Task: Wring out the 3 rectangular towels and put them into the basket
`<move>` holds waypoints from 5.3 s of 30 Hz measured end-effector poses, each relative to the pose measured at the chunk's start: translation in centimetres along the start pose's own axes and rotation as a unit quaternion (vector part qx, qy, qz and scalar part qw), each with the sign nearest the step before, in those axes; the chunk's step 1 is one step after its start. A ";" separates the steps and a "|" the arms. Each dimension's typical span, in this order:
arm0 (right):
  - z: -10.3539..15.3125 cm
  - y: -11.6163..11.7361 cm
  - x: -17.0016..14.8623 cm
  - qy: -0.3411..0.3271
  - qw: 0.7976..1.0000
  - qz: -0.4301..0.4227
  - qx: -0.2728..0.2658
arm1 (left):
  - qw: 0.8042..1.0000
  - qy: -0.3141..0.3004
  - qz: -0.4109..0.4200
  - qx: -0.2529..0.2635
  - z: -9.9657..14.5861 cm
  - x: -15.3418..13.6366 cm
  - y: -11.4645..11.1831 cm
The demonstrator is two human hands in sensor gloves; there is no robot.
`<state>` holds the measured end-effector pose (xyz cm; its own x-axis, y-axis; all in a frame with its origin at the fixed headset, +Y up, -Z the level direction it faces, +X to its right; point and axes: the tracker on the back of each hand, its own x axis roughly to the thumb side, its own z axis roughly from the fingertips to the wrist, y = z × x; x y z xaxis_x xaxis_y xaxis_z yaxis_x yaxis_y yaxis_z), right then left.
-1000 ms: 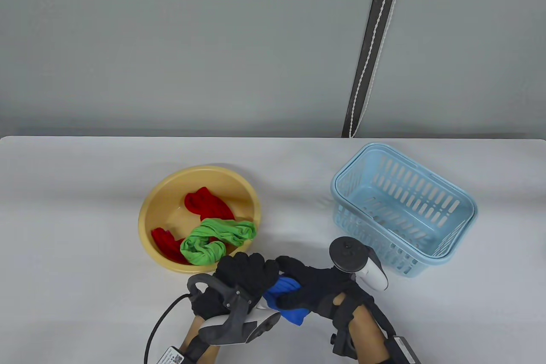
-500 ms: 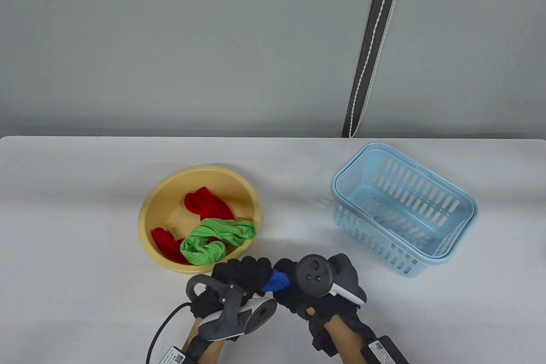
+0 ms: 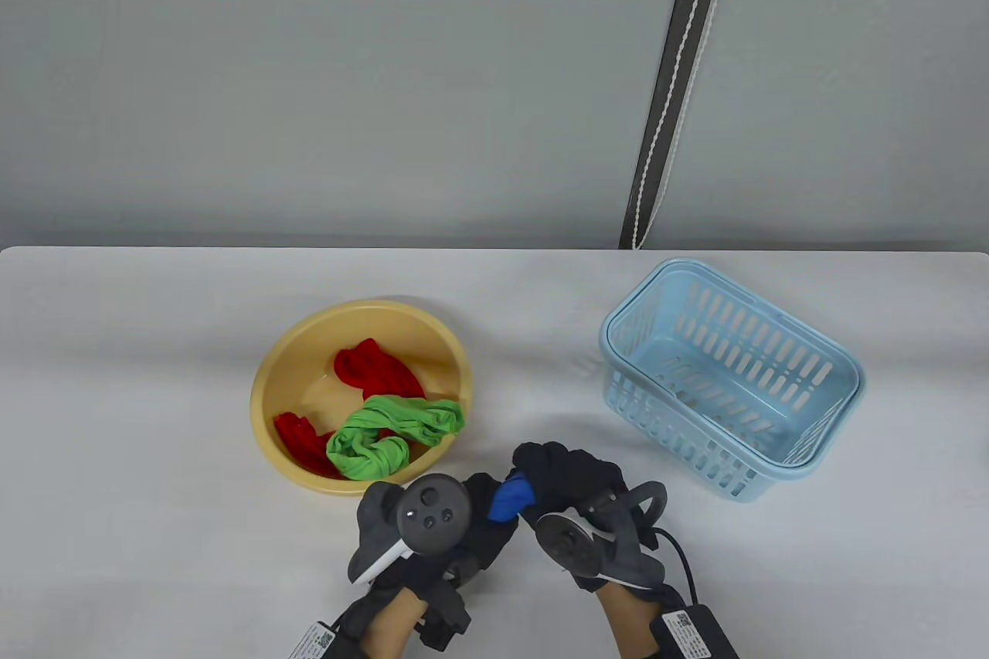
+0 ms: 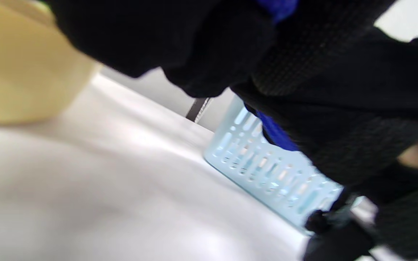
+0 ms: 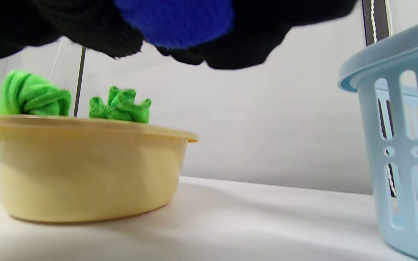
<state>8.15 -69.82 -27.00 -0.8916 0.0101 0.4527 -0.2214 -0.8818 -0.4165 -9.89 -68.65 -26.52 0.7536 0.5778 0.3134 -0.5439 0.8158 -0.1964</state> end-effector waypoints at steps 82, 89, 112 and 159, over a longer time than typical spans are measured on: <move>0.7 -6.1 0.8 -0.069 0.988 -0.133 -0.032 | 0.997 0.049 -0.059 0.021 2.2 1.2 5.9; -1.0 -9.2 -2.6 0.005 0.988 -0.138 -0.075 | 0.992 0.059 -0.086 0.070 2.1 1.7 11.9; -0.6 -9.0 -17.2 0.281 0.958 -0.006 0.050 | 0.971 0.102 -0.069 -0.204 -8.5 -6.8 11.2; -2.3 -5.8 -1.6 0.104 0.959 -0.257 0.054 | 0.955 0.096 0.209 0.186 -0.6 0.3 22.5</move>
<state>9.98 -63.66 -27.10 -0.7383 0.5400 0.4042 -0.6199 -0.7794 -0.0911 -21.67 -50.11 -31.41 0.4770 0.8736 0.0968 -0.8784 0.4698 0.0883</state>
